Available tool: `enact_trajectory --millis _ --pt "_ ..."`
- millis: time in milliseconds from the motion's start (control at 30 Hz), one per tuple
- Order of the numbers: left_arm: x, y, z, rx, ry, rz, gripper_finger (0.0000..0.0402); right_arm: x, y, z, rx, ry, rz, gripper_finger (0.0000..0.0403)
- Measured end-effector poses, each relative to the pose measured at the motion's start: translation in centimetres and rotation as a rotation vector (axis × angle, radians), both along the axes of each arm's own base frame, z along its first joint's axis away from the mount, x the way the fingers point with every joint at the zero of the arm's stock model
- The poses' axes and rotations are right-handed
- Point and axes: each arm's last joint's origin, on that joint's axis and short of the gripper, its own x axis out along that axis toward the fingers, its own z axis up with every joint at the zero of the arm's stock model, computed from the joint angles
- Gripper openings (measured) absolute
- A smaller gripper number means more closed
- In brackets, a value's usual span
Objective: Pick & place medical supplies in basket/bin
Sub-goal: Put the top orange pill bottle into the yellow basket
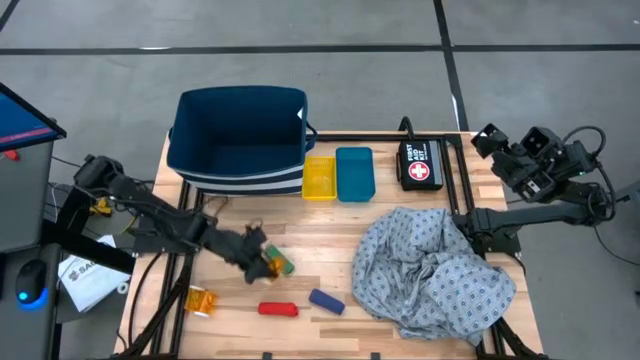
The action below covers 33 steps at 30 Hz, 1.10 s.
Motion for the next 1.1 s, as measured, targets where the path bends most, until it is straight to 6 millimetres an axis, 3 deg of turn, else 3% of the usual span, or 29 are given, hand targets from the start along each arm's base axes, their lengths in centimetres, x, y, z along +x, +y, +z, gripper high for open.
enact_trajectory --millis 100,233,500,900,1100 --pt "0.9 1.7 1.5 -0.025 -0.143 0.081 0.0149 0.3 0.1 -0.1 0.000 0.012 0.014 0.0201" --pt "2.3 2.8 2.5 0.008 -0.183 0.095 0.0147 0.2 0.2 0.0 -0.001 0.009 0.029 0.0201" --pt "6.9 1.6 2.4 0.078 -0.145 -0.030 0.0148 0.2 0.4 0.0 -0.002 0.010 0.065 0.0201" --pt "16.9 -0.1 3.8 0.343 -0.217 -0.110 0.0149 0.1 0.6 0.0 0.033 0.003 0.141 0.0201" --pt "18.8 0.9 4.0 0.533 -0.165 -0.066 0.0149 0.1 0.8 0.0 0.018 0.000 0.172 0.0201"
